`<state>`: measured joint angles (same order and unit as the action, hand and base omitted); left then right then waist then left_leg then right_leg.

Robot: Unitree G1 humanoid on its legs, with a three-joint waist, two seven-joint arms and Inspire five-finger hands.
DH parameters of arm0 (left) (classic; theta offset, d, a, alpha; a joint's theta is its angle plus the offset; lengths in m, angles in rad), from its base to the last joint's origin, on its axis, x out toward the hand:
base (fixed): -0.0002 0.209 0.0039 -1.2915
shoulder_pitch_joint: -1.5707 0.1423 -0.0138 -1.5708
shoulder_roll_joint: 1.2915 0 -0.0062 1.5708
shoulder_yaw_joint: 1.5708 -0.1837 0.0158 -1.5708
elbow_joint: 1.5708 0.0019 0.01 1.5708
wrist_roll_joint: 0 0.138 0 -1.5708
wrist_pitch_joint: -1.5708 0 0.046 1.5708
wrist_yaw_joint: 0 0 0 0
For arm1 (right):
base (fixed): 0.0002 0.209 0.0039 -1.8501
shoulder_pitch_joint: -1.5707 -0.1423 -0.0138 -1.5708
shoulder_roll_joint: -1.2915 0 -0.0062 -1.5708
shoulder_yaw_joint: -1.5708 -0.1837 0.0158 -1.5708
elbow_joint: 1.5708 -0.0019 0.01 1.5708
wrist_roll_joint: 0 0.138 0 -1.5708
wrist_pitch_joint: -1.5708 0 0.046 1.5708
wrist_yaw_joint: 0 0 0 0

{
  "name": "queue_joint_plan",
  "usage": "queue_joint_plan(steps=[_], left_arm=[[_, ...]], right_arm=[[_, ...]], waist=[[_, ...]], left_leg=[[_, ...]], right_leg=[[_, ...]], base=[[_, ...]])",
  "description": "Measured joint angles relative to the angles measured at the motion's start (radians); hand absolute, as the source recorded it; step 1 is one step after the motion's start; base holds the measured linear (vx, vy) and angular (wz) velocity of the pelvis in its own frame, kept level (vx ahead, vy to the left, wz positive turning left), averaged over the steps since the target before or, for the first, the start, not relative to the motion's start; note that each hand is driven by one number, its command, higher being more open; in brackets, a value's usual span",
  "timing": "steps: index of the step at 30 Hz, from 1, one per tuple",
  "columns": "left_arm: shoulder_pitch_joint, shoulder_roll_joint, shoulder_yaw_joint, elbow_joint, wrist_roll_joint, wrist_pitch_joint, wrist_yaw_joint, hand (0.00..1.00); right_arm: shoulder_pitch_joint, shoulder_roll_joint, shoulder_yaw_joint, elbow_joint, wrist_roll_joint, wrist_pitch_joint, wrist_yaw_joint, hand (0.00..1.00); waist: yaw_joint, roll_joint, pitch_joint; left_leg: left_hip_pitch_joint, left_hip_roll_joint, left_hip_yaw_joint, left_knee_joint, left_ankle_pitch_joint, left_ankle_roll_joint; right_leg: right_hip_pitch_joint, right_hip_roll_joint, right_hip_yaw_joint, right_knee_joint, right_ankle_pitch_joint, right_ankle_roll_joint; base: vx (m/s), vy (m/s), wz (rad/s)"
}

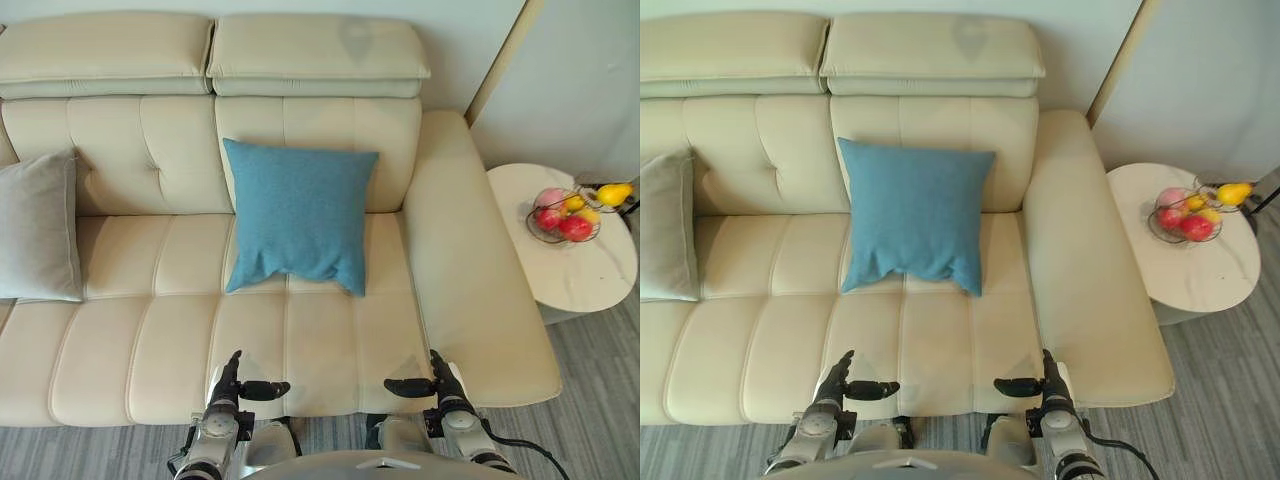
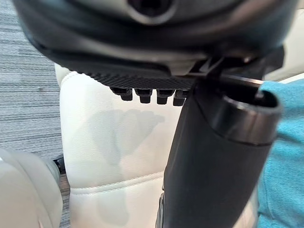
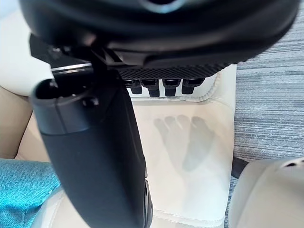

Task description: Pick up cushions and gather them together orderly.

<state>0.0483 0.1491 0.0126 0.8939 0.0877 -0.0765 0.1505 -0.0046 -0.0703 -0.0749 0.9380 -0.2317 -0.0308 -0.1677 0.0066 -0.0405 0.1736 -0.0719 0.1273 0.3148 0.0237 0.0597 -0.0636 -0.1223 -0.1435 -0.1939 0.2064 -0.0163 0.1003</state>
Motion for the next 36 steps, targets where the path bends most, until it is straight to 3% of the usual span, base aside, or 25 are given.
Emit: queue_joint_plan(steps=[1,2,3,4,5,7,8,9,10,12,13,14,15,17,19,22,23,25,27,32,36], left_arm=[[0.001,0.002,0.002,-0.006,0.000,0.000,0.002,1.00],[-0.003,0.000,0.003,-0.010,0.000,0.000,0.002,1.00],[-0.005,-0.004,0.010,-0.016,0.000,-0.002,0.002,1.00],[-0.008,-0.013,0.017,-0.022,0.000,-0.003,0.006,1.00],[-0.005,-0.009,0.014,-0.024,0.000,0.002,0.012,1.00],[0.022,-0.004,0.016,-0.064,-0.001,0.010,0.027,1.00],[0.023,-0.006,0.018,-0.074,-0.002,0.012,0.037,1.00],[0.022,-0.010,0.019,-0.077,-0.002,0.013,0.041,1.00],[0.012,-0.028,0.021,-0.078,-0.006,0.016,0.049,1.00],[0.028,-0.063,0.010,-0.082,-0.014,0.023,0.046,1.00],[0.030,-0.070,0.010,-0.083,-0.016,0.024,0.048,1.00],[0.031,-0.072,0.000,-0.083,-0.014,0.024,0.048,1.00],[0.024,-0.077,-0.006,-0.084,-0.012,0.023,0.048,1.00],[0.018,-0.076,-0.005,-0.086,0.001,0.024,0.044,1.00],[0.019,-0.082,-0.005,-0.085,0.003,0.024,0.045,1.00],[0.025,-0.092,0.003,-0.082,0.004,0.024,0.043,1.00],[0.021,-0.099,0.005,-0.061,0.009,0.024,0.037,1.00],[0.022,-0.094,0.002,-0.045,0.011,0.024,0.037,1.00],[0.027,-0.075,-0.013,-0.022,0.024,0.028,0.033,1.00],[0.034,-0.054,-0.034,0.017,0.041,0.037,0.026,1.00],[0.034,-0.046,-0.034,0.035,0.041,0.036,0.024,1.00]], right_arm=[[0.006,0.001,0.004,-0.001,0.004,0.001,-0.003,1.00],[0.016,-0.001,0.010,-0.004,0.017,-0.001,-0.009,1.00],[0.012,-0.003,0.009,-0.005,0.021,-0.001,-0.010,1.00],[0.007,0.002,0.006,-0.004,0.030,0.006,-0.012,1.00],[0.029,0.015,0.002,-0.001,0.041,0.008,-0.015,1.00],[0.031,0.033,0.004,0.007,0.059,0.009,-0.017,1.00],[0.011,0.033,0.009,0.004,0.080,0.005,-0.021,1.00],[-0.001,0.032,0.009,-0.002,0.084,0.005,-0.024,1.00],[-0.046,0.024,0.006,-0.010,0.111,0.004,-0.036,1.00],[-0.056,0.032,-0.016,-0.012,0.121,0.004,-0.040,1.00],[-0.043,0.034,-0.021,-0.013,0.129,0.004,-0.042,1.00],[-0.034,0.034,-0.023,-0.014,0.140,0.005,-0.043,1.00],[-0.021,0.039,-0.037,-0.023,0.157,0.007,-0.049,1.00],[-0.015,0.048,-0.078,-0.025,0.163,0.009,-0.068,1.00],[0.007,0.046,-0.102,-0.047,0.164,0.009,-0.075,1.00],[0.033,0.047,-0.121,-0.062,0.163,0.009,-0.075,1.00],[0.039,0.047,-0.146,-0.057,0.164,0.010,-0.072,1.00],[0.043,0.059,-0.146,-0.046,0.163,0.011,-0.063,1.00],[0.042,0.076,-0.146,-0.010,0.163,0.011,-0.050,1.00],[0.047,0.073,-0.182,0.046,0.156,0.022,-0.037,1.00],[0.048,0.070,-0.188,0.059,0.155,0.024,-0.036,1.00]], waist=[[0.000,-0.014,0.002],[-0.003,-0.021,-0.005],[0.002,-0.014,-0.005],[0.001,-0.013,0.004],[-0.006,-0.014,0.006],[0.014,-0.046,-0.006],[0.033,-0.053,-0.010],[0.039,-0.048,-0.007],[0.048,-0.004,0.017],[0.048,0.040,0.036],[0.047,0.045,0.034],[0.047,0.047,0.032],[0.045,0.031,0.035],[0.042,0.026,0.038],[0.038,0.028,0.037],[0.037,0.034,0.033],[0.031,0.041,0.026],[0.023,0.031,0.008],[0.010,0.008,-0.021],[0.002,0.038,-0.037],[-0.008,0.031,-0.043]], left_leg=[[-0.005,0.001,0.001,0.026,-0.017,0.007],[-0.038,-0.001,0.001,0.046,-0.026,0.037],[-0.048,0.010,-0.001,0.045,-0.025,0.042],[-0.057,0.010,-0.008,0.052,-0.018,0.047],[-0.064,-0.001,-0.051,0.070,-0.001,0.045],[-0.090,-0.027,-0.060,0.081,0.021,0.044],[-0.132,-0.027,-0.055,0.095,0.038,0.043],[-0.151,-0.024,-0.055,0.097,0.045,0.042],[-0.200,-0.002,-0.068,0.091,0.083,0.037],[-0.185,0.026,-0.096,0.035,0.127,0.016],[-0.179,0.030,-0.097,0.015,0.128,0.014],[-0.177,0.032,-0.095,-0.003,0.113,-0.006],[-0.189,0.030,-0.081,0.005,0.084,-0.041],[-0.202,0.032,-0.082,0.149,0.067,-0.017],[-0.181,0.052,-0.084,0.335,-0.106,-0.011],[-0.117,0.086,-0.081,0.420,-0.201,-0.024],[-0.080,0.072,-0.077,0.359,-0.211,-0.037],[-0.046,0.041,-0.074,0.261,-0.196,-0.029],[0.009,-0.016,-0.060,0.111,-0.114,-0.009],[0.070,-0.055,-0.057,0.001,-0.055,0.013],[0.106,-0.061,-0.052,-0.055,-0.028,0.014]], right_leg=[[0.008,-0.009,-0.002,-0.001,0.004,-0.002],[0.013,-0.013,0.002,-0.032,0.023,0.011],[-0.005,-0.010,0.003,0.026,-0.015,0.014],[-0.049,-0.016,0.004,0.209,-0.090,0.018],[-0.059,-0.019,0.014,0.459,-0.168,0.075],[0.027,-0.007,0.010,0.382,-0.235,0.035],[0.046,0.013,0.006,0.277,-0.268,-0.006],[0.053,0.021,0.004,0.230,-0.275,-0.018],[0.059,0.060,-0.004,0.119,-0.263,-0.049],[0.075,0.103,-0.032,0.090,-0.232,-0.073],[0.076,0.109,-0.052,0.089,-0.229,-0.078],[0.075,0.110,-0.068,0.084,-0.223,-0.088],[0.069,0.094,-0.093,0.069,-0.204,-0.104],[0.052,0.072,-0.110,0.074,-0.191,-0.113],[0.026,0.048,-0.112,0.093,-0.178,-0.106],[0.038,0.035,-0.110,0.092,-0.165,-0.086],[0.056,0.035,-0.108,0.056,-0.142,-0.053],[0.066,0.033,-0.107,-0.002,-0.104,-0.037],[0.089,0.009,-0.106,-0.086,-0.045,-0.023],[0.120,-0.003,-0.105,-0.129,-0.010,-0.013],[0.130,0.003,-0.100,-0.136,-0.008,-0.016]], base=[[-0.20,0.058,0.02],[-0.18,0.017,0.04],[-0.15,-0.007,0.16],[-0.07,-0.048,0.51],[-0.06,-0.104,0.78],[-0.14,-0.190,0.42],[-0.20,-0.169,-0.10],[-0.27,-0.162,-0.06],[-0.30,-0.106,0.03],[-0.34,-0.086,0.25],[-0.23,-0.071,0.42],[-0.18,-0.045,0.53],[-0.14,-0.024,0.57],[-0.10,-0.003,0.34],[-0.08,0.067,0.07],[-0.10,0.184,0.03],[-0.08,0.162,0.05],[-0.11,0.207,0.04],[-0.06,0.127,0.06],[-0.05,0.059,0.03],[-0.02,0.003,-0.05]])
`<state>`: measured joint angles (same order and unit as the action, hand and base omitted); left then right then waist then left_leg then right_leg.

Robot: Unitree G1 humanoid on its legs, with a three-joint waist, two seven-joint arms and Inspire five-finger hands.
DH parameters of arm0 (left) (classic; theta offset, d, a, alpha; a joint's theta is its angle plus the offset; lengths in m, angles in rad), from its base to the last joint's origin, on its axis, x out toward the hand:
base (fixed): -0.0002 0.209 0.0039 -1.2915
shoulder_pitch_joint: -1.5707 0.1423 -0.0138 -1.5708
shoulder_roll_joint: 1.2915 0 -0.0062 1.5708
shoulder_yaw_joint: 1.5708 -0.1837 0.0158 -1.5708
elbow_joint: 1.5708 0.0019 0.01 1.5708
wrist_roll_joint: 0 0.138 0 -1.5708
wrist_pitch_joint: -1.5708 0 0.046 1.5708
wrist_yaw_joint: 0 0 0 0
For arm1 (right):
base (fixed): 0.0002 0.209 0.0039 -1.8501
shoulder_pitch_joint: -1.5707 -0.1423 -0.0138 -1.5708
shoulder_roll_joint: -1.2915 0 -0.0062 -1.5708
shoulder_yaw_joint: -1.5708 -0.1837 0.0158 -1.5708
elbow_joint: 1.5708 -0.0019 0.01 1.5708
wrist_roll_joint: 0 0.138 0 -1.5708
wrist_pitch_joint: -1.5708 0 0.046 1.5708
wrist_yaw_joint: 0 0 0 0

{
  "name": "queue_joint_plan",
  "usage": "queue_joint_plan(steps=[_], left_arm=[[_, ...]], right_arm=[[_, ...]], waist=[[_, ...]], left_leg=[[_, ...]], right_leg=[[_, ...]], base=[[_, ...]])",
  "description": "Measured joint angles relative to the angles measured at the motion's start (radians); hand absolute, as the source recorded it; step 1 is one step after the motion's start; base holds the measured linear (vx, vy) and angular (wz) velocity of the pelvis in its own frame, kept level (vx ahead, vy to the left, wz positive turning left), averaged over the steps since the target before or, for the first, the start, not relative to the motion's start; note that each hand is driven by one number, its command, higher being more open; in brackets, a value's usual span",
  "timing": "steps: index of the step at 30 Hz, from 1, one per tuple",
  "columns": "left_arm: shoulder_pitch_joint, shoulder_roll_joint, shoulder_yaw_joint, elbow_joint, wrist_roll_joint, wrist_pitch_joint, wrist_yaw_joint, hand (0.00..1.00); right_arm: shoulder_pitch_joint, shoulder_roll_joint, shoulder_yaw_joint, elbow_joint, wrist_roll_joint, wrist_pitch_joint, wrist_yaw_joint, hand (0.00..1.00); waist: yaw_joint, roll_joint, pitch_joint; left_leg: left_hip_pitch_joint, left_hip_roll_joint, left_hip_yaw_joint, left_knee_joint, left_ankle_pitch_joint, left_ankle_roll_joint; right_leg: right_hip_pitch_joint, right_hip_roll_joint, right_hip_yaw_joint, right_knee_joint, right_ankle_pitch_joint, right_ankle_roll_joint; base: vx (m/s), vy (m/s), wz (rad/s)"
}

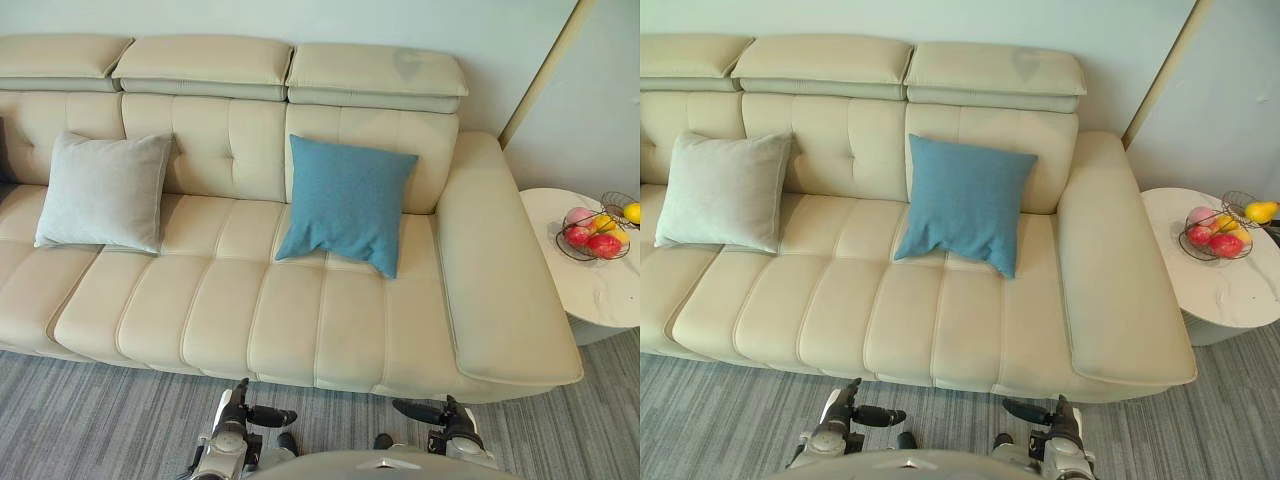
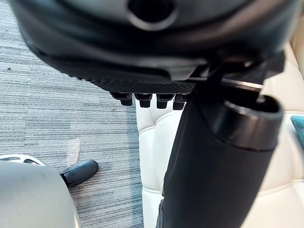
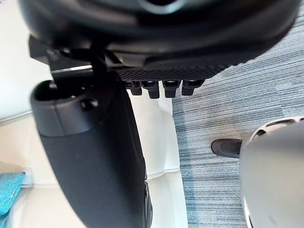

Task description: Pick up cushions and gather them together orderly.

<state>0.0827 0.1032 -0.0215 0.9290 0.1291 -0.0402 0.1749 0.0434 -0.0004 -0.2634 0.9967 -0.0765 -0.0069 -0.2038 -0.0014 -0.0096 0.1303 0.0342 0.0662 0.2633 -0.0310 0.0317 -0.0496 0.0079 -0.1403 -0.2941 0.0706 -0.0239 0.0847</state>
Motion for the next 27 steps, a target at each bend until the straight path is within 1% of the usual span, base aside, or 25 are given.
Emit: queue_joint_plan(steps=[1,2,11,13,18,22,23,25,27], left_arm=[[-0.001,0.001,0.000,0.003,0.000,0.000,-0.001,1.00],[-0.031,0.007,0.009,0.078,0.001,0.001,-0.007,1.00],[-0.023,0.006,0.012,0.078,0.000,0.001,-0.008,1.00],[-0.018,-0.004,0.042,0.080,-0.002,0.001,-0.011,1.00],[-0.022,-0.019,0.072,0.105,-0.032,0.001,-0.019,1.00],[-0.022,-0.023,0.085,0.113,-0.057,0.007,-0.033,1.00],[-0.022,-0.023,0.085,0.113,-0.059,0.007,-0.033,1.00],[-0.023,-0.022,0.086,0.113,-0.060,0.007,-0.034,1.00],[-0.033,-0.019,0.086,0.114,-0.059,0.007,-0.034,1.00]], right_arm=[[0.000,0.000,-0.002,0.000,-0.001,0.002,0.000,1.00],[-0.034,-0.011,-0.031,0.069,-0.010,0.008,0.006,1.00],[-0.029,-0.012,-0.031,0.069,-0.010,0.008,0.006,1.00],[-0.024,-0.012,-0.031,0.069,-0.010,0.015,0.008,1.00],[-0.016,-0.013,-0.068,0.067,-0.008,0.027,0.010,1.00],[-0.009,-0.014,-0.069,0.049,-0.008,0.032,0.014,1.00],[-0.008,-0.014,-0.069,0.043,-0.009,0.034,0.016,1.00],[-0.008,-0.013,-0.065,0.035,-0.011,0.035,0.019,1.00],[-0.013,-0.011,-0.047,0.010,-0.011,0.041,0.020,1.00]], waist=[[-0.002,-0.004,-0.002],[-0.009,-0.003,-0.009],[-0.009,0.005,-0.009],[-0.012,0.010,-0.009],[-0.018,0.019,-0.005],[-0.025,0.024,-0.002],[-0.026,0.023,0.001],[-0.026,0.020,0.007],[-0.027,0.017,0.021]], left_leg=[[0.006,0.000,0.002,-0.013,0.007,-0.001],[0.066,-0.004,0.019,-0.057,0.014,-0.006],[0.066,-0.004,0.022,-0.057,0.014,-0.006],[0.071,-0.003,0.028,-0.057,0.014,-0.006],[0.101,0.000,0.037,-0.057,0.013,-0.008],[0.114,0.013,0.060,-0.057,0.010,-0.013],[0.120,0.016,0.070,-0.058,0.009,-0.015],[0.119,0.025,0.119,-0.061,0.006,-0.019],[0.104,0.033,0.191,-0.057,0.005,-0.021]], right_leg=[[0.000,0.003,0.002,-0.004,0.002,-0.001],[0.066,0.023,0.021,-0.087,0.031,-0.008],[0.066,0.023,0.021,-0.087,0.033,-0.007],[0.069,0.022,0.022,-0.087,0.035,-0.007],[0.104,0.022,0.016,-0.095,0.039,-0.003],[0.109,0.023,0.029,-0.096,0.044,-0.001],[0.109,0.024,0.038,-0.095,0.046,-0.001],[0.074,0.032,0.083,-0.078,0.048,-0.002],[-0.009,0.038,0.148,-0.014,0.042,-0.006]], base=[[-0.01,-0.010,-0.04],[0.00,0.000,0.00],[0.00,0.000,0.00],[0.00,0.000,-0.05],[-0.02,-0.004,0.00],[-0.05,-0.010,-0.13],[-0.06,-0.008,-0.36],[-0.06,0.000,-0.65],[-0.03,0.000,-0.90]])
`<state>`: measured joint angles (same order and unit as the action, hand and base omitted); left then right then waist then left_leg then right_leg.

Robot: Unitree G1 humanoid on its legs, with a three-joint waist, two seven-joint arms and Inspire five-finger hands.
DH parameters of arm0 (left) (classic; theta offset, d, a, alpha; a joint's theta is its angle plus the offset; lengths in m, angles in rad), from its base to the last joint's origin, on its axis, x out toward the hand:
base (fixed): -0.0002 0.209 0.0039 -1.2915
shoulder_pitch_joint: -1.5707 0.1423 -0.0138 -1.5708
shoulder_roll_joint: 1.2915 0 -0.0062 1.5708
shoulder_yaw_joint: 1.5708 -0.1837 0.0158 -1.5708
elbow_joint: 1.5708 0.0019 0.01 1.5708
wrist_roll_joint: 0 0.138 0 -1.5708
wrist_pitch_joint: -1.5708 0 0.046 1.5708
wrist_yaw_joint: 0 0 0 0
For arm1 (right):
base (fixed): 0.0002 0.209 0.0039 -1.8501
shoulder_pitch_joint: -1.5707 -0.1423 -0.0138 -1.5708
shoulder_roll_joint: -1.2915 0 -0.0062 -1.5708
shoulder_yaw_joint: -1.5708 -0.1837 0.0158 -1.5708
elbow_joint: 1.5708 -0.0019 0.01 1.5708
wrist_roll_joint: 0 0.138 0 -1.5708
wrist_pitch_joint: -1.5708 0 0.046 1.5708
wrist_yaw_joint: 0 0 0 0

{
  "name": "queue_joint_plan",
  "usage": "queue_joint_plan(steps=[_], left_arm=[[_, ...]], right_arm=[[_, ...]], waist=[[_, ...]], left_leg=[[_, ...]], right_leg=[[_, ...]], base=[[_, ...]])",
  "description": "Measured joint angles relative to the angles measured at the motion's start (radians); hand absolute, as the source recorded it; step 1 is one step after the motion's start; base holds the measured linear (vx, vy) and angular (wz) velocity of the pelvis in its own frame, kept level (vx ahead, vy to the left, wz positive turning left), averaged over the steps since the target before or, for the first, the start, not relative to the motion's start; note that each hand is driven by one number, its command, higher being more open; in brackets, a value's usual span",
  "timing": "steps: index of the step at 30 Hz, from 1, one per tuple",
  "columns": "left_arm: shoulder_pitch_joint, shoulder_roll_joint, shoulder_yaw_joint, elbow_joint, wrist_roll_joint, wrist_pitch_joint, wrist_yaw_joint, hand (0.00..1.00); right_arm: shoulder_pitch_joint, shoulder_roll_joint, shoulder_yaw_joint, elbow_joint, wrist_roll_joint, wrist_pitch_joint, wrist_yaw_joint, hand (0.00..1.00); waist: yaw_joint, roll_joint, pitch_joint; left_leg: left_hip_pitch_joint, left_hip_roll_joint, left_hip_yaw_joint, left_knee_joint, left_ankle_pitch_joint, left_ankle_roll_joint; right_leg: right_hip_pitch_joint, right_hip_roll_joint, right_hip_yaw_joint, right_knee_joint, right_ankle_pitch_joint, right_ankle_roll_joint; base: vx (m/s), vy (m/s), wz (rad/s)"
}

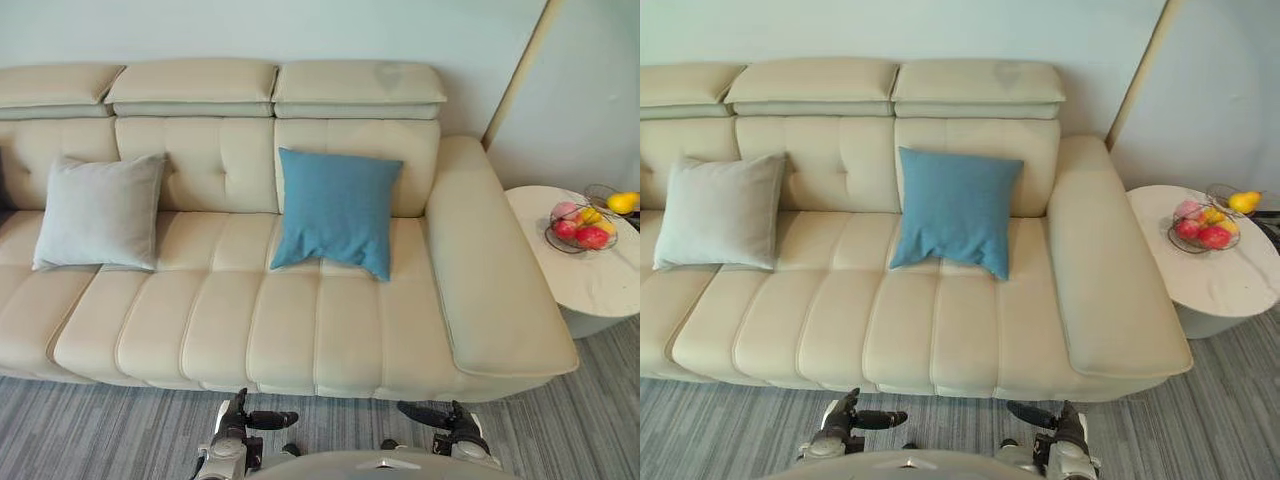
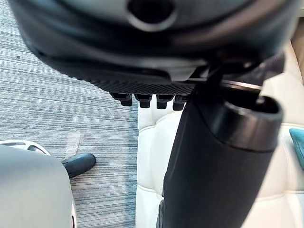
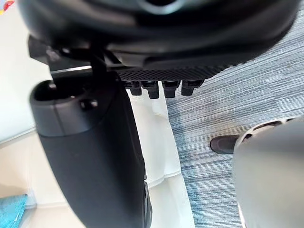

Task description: Pick up cushions and gather them together orderly.

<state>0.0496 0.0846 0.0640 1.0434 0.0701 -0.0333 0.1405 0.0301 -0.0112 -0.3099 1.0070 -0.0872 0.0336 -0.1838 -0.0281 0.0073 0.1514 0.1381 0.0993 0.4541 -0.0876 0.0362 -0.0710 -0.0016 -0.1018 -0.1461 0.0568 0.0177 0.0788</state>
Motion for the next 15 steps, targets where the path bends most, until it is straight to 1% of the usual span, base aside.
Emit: queue_joint_plan(steps=[2,3,4,5,6,7,8,9,10,11,12,13,15], left_arm=[[-0.004,0.004,-0.002,0.001,0.001,0.000,-0.001,1.00],[-0.014,0.010,-0.001,0.003,0.001,0.003,-0.002,1.00],[-0.018,0.013,0.001,0.003,0.002,0.004,-0.005,1.00],[-0.017,0.020,0.006,0.003,0.000,0.007,-0.008,1.00],[-0.015,0.025,0.010,0.002,0.000,0.009,-0.007,1.00],[-0.012,0.036,0.025,0.001,0.001,0.011,-0.008,1.00],[-0.013,0.040,0.030,0.001,0.001,0.011,-0.007,1.00],[-0.018,0.030,0.044,0.002,0.000,0.015,-0.006,1.00],[-0.016,0.019,0.043,0.002,0.000,0.015,-0.008,1.00],[-0.012,-0.001,0.051,0.000,-0.002,0.015,-0.010,1.00],[-0.012,-0.003,0.051,0.000,-0.001,0.015,-0.010,1.00],[-0.013,-0.005,0.050,0.000,-0.001,0.015,-0.011,1.00],[-0.019,-0.003,0.049,-0.001,-0.001,0.015,-0.011,1.00]], right_arm=[[-0.007,0.004,0.001,-0.010,0.000,0.003,0.000,1.00],[-0.019,0.006,0.008,-0.012,0.000,0.003,0.000,1.00],[-0.022,0.009,0.007,-0.017,0.002,0.003,0.000,1.00],[-0.018,0.010,0.008,-0.013,0.001,0.003,0.000,1.00],[-0.012,0.011,0.015,-0.007,-0.002,0.003,0.000,1.00],[-0.006,0.018,0.026,0.001,-0.023,0.000,0.000,1.00],[-0.009,0.020,0.028,0.003,-0.030,-0.002,0.000,1.00],[-0.019,0.008,0.032,0.006,-0.031,-0.003,0.000,1.00],[-0.019,-0.001,0.025,0.005,-0.030,-0.002,0.000,1.00],[-0.016,-0.022,0.028,0.011,-0.033,0.001,-0.002,1.00],[-0.016,-0.025,0.028,0.011,-0.034,0.002,-0.002,1.00],[-0.014,-0.028,0.027,0.014,-0.034,0.002,-0.003,1.00],[-0.016,-0.031,0.030,0.026,-0.036,0.003,-0.007,1.00]], waist=[[-0.004,-0.009,0.010],[-0.018,-0.030,0.026],[-0.023,-0.040,0.037],[-0.028,-0.057,0.039],[-0.027,-0.068,0.035],[-0.023,-0.093,0.025],[-0.022,-0.100,0.024],[-0.022,-0.073,0.031],[-0.022,-0.060,0.033],[-0.019,-0.033,0.024],[-0.019,-0.026,0.021],[-0.021,-0.024,0.024],[-0.021,-0.032,0.033]], left_leg=[[-0.012,0.002,0.024,0.004,0.002,0.001],[-0.040,0.009,0.061,0.029,0.006,0.007],[-0.047,0.016,0.079,0.037,0.007,0.012],[-0.036,0.012,0.079,0.039,0.007,0.011],[-0.031,0.012,0.078,0.043,0.006,0.010],[-0.031,0.013,0.078,0.056,0.005,-0.002],[-0.036,0.013,0.080,0.061,0.006,-0.004],[-0.043,0.041,0.085,0.067,0.017,-0.021],[-0.053,0.054,0.090,0.074,0.018,-0.022],[-0.077,0.082,0.112,0.088,0.035,-0.033],[-0.081,0.087,0.117,0.090,0.041,-0.030],[-0.086,0.094,0.121,0.091,0.057,-0.031],[-0.088,0.116,0.119,0.104,0.067,-0.040]], right_leg=[[-0.042,-0.002,0.015,0.050,-0.013,-0.002],[-0.097,-0.009,0.005,0.116,-0.021,0.002],[-0.129,-0.032,-0.054,0.235,-0.085,-0.026],[-0.130,-0.088,-0.144,0.382,-0.169,-0.036],[-0.109,-0.114,-0.187,0.421,-0.198,-0.032],[-0.060,-0.142,-0.238,0.401,-0.237,-0.014],[-0.054,-0.139,-0.242,0.382,-0.249,-0.004],[-0.032,-0.096,-0.260,0.297,-0.232,-0.014],[-0.024,-0.070,-0.259,0.257,-0.210,-0.021],[-0.007,-0.026,-0.262,0.174,-0.164,-0.036],[-0.003,-0.018,-0.263,0.156,-0.156,-0.038],[0.011,-0.004,-0.269,0.124,-0.141,-0.045],[0.025,0.020,-0.272,0.094,-0.126,-0.058]], base=[[-0.05,-0.020,-0.49],[-0.10,-0.056,-0.32],[-0.09,-0.062,-0.20],[-0.02,-0.076,-0.01],[0.01,-0.116,0.02],[0.00,-0.158,-0.03],[-0.03,-0.252,-0.15],[-0.03,-0.180,-0.17],[-0.03,-0.184,-0.22],[-0.02,-0.077,-0.13],[-0.02,-0.098,-0.05],[0.00,-0.084,0.04],[-0.02,-0.111,-0.01]])
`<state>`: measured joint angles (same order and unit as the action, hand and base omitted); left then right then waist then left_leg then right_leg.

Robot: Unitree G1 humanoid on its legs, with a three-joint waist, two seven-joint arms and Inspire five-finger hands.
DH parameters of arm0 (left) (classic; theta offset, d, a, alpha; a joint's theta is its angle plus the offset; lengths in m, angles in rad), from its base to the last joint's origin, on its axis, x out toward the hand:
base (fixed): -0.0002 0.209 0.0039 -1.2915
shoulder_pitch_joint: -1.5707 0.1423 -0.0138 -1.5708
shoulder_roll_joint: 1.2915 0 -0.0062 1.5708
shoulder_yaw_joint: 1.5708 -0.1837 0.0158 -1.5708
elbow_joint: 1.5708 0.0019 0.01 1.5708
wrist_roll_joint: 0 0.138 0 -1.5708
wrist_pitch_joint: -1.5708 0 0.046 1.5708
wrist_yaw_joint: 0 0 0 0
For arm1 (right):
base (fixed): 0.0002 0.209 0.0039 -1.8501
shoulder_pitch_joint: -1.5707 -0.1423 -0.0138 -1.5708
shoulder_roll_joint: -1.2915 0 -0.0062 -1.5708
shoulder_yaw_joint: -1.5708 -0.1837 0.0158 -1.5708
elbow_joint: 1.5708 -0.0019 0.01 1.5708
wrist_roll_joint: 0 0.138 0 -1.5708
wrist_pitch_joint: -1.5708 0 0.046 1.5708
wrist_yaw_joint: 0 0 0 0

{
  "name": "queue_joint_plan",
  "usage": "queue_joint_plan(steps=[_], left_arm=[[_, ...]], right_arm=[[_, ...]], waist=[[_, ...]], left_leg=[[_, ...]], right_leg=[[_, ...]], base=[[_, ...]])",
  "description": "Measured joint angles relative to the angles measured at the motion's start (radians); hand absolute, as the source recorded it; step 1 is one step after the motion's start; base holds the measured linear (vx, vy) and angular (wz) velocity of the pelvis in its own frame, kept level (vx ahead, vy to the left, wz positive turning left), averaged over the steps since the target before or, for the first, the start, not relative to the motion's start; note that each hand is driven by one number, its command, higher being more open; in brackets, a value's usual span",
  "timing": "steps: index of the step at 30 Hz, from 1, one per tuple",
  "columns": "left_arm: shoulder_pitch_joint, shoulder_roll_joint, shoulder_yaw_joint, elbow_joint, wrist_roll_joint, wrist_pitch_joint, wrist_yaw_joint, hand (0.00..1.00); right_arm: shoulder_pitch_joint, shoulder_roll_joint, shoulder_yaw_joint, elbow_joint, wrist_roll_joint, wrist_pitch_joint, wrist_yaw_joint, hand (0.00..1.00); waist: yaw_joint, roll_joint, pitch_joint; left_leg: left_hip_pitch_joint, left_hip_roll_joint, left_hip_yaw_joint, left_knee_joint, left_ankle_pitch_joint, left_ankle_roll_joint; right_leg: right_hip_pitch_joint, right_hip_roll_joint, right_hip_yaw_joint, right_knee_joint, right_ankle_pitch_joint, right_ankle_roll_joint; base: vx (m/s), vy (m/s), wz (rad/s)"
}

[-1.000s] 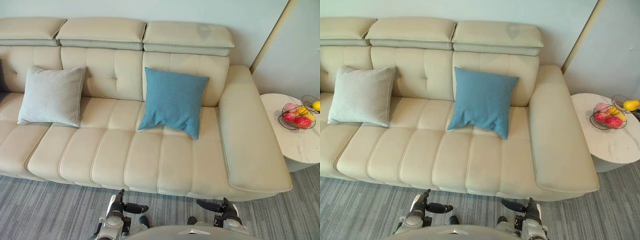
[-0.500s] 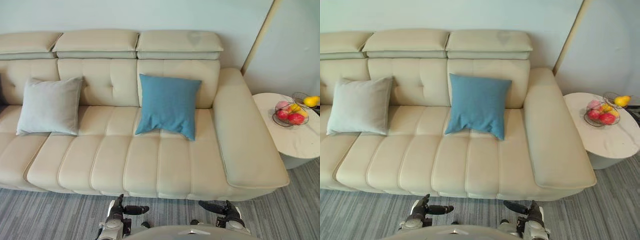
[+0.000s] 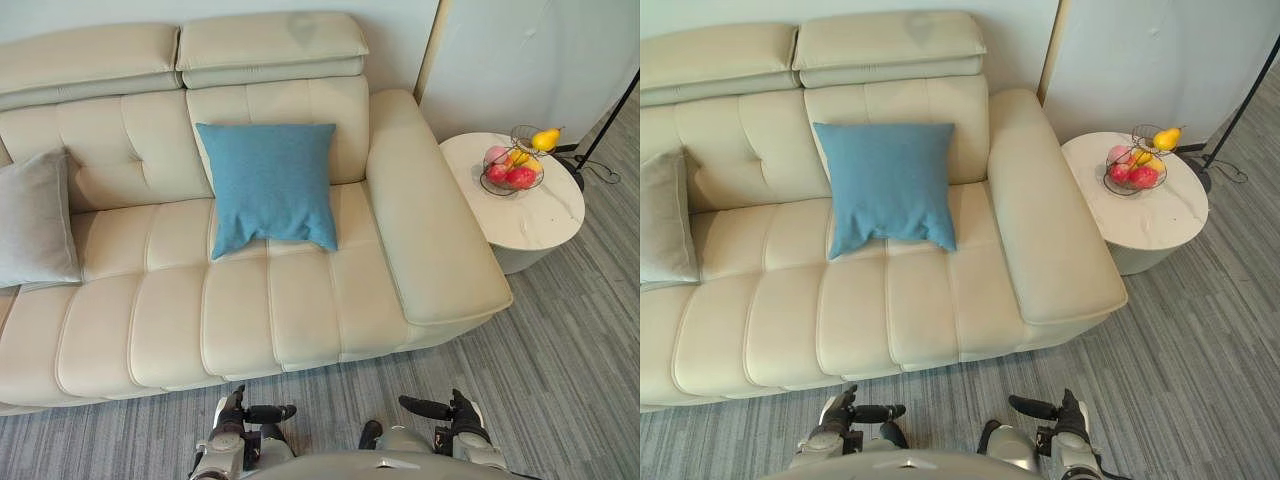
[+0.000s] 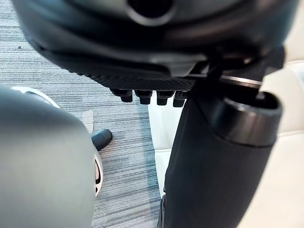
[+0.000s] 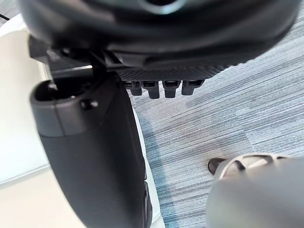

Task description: Pick up cushions and gather them together orderly.

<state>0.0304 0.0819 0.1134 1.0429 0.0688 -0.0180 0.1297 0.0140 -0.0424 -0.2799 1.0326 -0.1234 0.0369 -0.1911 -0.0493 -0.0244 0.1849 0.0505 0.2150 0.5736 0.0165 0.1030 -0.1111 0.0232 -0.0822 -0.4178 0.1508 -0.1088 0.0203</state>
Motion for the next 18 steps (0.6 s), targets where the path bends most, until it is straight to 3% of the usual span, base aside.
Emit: queue_joint_plan(steps=[4,6,7,8,9,11,12,15,18], left_arm=[[-0.016,0.006,-0.010,-0.002,0.003,0.000,-0.003,1.00],[-0.015,-0.016,0.000,-0.001,0.002,-0.001,0.003,1.00],[-0.015,-0.017,0.000,-0.001,0.002,-0.001,0.003,1.00],[-0.015,-0.030,0.000,0.002,0.002,-0.002,0.001,1.00],[-0.018,-0.036,0.000,0.001,0.002,-0.002,0.001,1.00],[-0.026,-0.037,0.000,0.001,0.002,-0.003,0.001,1.00],[-0.034,-0.030,0.002,0.003,0.003,-0.001,0.001,1.00],[-0.022,-0.018,0.023,0.003,0.004,0.007,0.003,1.00],[-0.017,-0.022,0.032,0.003,0.004,0.006,0.014,1.00]], right_arm=[[0.001,-0.006,0.012,0.005,-0.002,-0.002,-0.011,1.00],[0.000,-0.014,0.008,0.002,-0.003,-0.002,-0.012,1.00],[0.000,-0.015,0.007,0.002,-0.003,-0.002,-0.012,1.00],[0.001,-0.026,0.004,0.001,-0.003,-0.002,-0.014,1.00],[0.004,-0.026,-0.005,-0.005,-0.003,-0.001,-0.014,1.00],[0.019,-0.020,-0.014,-0.032,-0.003,0.001,-0.014,1.00],[0.024,-0.011,-0.014,-0.044,-0.003,0.002,-0.015,1.00],[0.043,0.004,-0.013,-0.064,-0.003,0.004,-0.015,1.00],[0.057,0.003,-0.010,-0.087,-0.003,0.004,-0.015,1.00]], waist=[[0.000,-0.012,0.023],[0.007,0.015,0.033],[0.007,0.016,0.033],[0.008,0.038,0.032],[0.006,0.050,0.028],[0.002,0.044,0.030],[0.006,0.024,0.038],[0.011,0.007,0.035],[0.011,0.008,0.031]], left_leg=[[-0.034,0.007,-0.106,0.115,-0.013,-0.013],[-0.019,-0.002,-0.241,0.140,-0.085,-0.019],[-0.018,-0.003,-0.244,0.140,-0.088,-0.019],[0.008,-0.003,-0.286,0.120,-0.119,-0.018],[0.020,-0.008,-0.277,0.099,-0.138,-0.017],[0.020,-0.013,-0.257,0.085,-0.160,-0.015],[0.022,-0.022,-0.232,0.085,-0.167,-0.018],[0.047,-0.031,-0.166,0.090,-0.180,-0.005],[0.082,-0.028,-0.036,0.121,-0.215,-0.005]], right_leg=[[-0.004,-0.014,0.040,0.005,0.013,-0.012],[-0.015,-0.004,0.097,0.013,0.024,-0.012],[-0.015,-0.004,0.099,0.013,0.024,-0.012],[-0.030,0.006,0.133,0.027,0.030,-0.005],[-0.048,0.010,0.158,0.036,0.037,0.007],[-0.073,0.006,0.175,0.050,0.044,0.017],[-0.096,-0.003,0.199,0.071,0.046,0.021],[-0.119,-0.010,0.263,0.089,0.054,0.032],[-0.164,0.014,0.384,0.101,0.078,0.035]], base=[[-0.02,-0.072,-0.25],[-0.02,0.041,-0.68],[-0.03,0.098,-0.82],[-0.06,0.126,-0.65],[-0.06,0.104,-0.67],[-0.09,0.158,-0.33],[-0.14,0.193,-0.46],[-0.11,0.118,-0.74],[-0.10,0.066,-1.02]])
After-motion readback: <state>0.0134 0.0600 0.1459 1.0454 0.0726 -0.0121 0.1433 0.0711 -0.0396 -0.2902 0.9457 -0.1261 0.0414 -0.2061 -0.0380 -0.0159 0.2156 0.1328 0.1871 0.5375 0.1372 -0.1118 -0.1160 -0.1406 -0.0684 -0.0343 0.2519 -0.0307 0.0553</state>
